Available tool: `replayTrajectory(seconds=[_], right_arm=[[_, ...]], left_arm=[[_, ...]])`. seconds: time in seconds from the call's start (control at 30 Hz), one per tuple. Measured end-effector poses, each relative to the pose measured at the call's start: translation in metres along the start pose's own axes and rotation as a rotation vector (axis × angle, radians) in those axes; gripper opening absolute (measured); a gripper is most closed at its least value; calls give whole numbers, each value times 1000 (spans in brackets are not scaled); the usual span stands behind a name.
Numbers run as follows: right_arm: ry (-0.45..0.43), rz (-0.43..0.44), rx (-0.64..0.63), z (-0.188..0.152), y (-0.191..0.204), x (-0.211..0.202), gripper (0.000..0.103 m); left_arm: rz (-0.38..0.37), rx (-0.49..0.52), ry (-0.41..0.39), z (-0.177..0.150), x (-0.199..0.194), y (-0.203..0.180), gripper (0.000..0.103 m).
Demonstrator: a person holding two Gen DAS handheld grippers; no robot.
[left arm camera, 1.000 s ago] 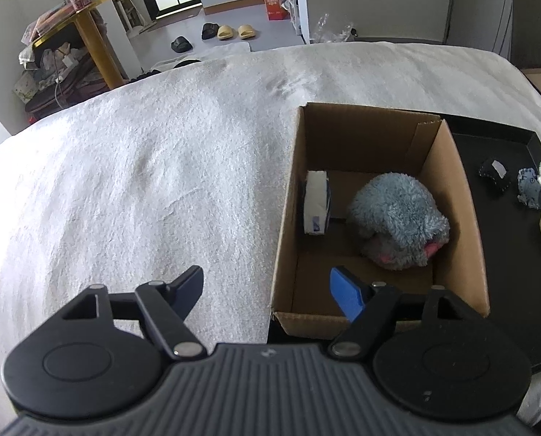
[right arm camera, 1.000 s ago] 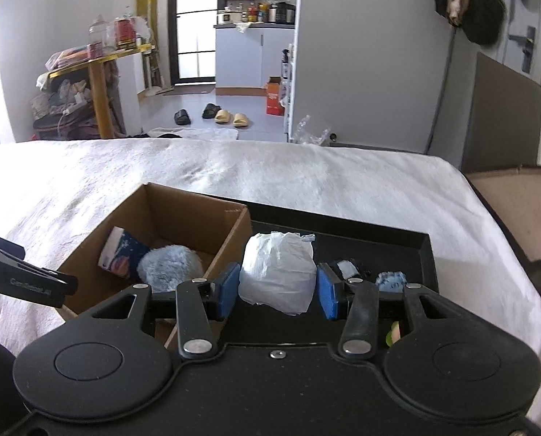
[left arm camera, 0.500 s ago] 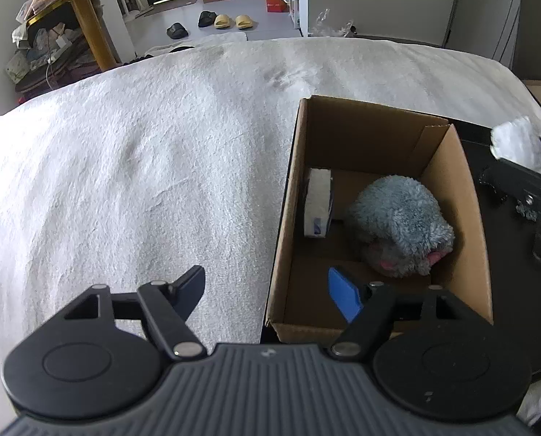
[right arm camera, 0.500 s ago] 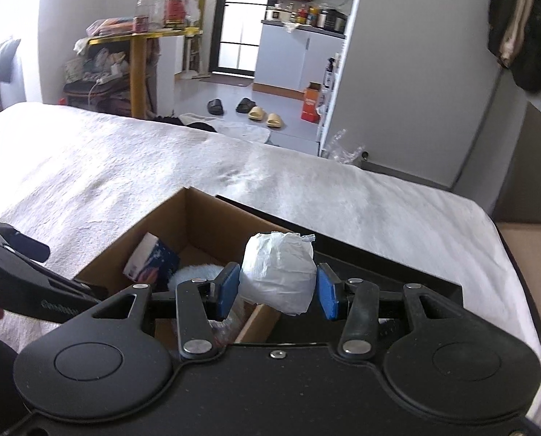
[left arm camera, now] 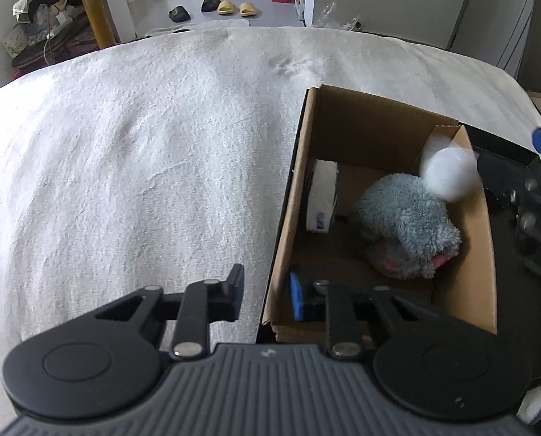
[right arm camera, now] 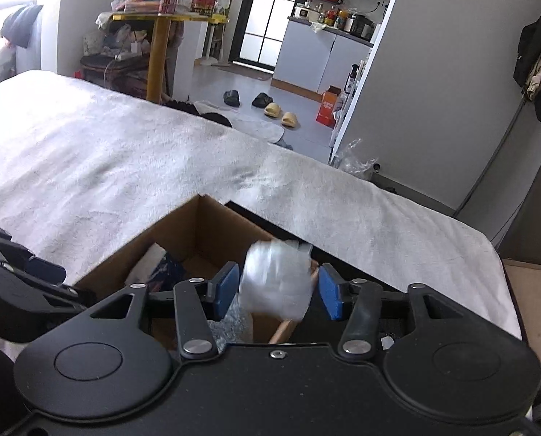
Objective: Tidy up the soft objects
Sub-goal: 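Carry the white ball with the right gripper and release it into the box, then move the right gripper back over the tray to the burger plush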
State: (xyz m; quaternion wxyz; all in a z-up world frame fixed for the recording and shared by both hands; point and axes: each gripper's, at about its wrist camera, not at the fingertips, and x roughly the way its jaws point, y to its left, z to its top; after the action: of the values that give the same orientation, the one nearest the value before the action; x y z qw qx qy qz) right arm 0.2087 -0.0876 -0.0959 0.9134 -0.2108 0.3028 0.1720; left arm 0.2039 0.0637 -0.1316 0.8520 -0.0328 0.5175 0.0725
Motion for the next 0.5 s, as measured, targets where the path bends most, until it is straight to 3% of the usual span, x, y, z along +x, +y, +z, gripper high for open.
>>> replayTrajectory(seconds=[0.13,0.5], right_arm=[[18,-13,14,-9,0,-2,69],[67,-42,94,-40,-16,-9,75]], left_arm=[[1,9,-4,-1,-1,-2,20],[70,80,-7,-1,-6,-15,24]])
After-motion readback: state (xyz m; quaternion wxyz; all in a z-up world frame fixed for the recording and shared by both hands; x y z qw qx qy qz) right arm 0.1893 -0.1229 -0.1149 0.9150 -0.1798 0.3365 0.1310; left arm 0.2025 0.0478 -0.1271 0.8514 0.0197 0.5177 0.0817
